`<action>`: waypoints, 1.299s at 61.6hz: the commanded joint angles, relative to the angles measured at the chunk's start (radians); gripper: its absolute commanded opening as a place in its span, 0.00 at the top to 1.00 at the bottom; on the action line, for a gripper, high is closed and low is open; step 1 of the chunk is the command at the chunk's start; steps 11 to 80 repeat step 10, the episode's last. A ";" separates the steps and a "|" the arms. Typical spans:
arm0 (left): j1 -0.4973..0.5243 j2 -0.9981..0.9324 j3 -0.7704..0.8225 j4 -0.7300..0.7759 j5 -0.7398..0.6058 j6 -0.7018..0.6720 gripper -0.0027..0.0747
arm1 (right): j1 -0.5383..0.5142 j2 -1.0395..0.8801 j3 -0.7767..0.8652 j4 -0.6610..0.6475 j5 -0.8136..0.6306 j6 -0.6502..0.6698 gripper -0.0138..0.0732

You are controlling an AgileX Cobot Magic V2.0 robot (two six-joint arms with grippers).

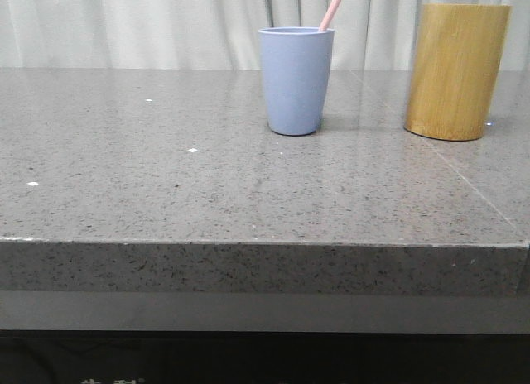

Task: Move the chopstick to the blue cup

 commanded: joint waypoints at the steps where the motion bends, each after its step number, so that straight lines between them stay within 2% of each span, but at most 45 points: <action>1: -0.006 -0.023 0.012 -0.007 -0.075 -0.003 0.99 | 0.002 -0.020 -0.002 0.003 -0.085 -0.011 0.92; 80: -0.006 -0.023 0.012 -0.007 -0.075 -0.003 0.99 | 0.002 -0.020 -0.002 0.003 -0.085 -0.011 0.92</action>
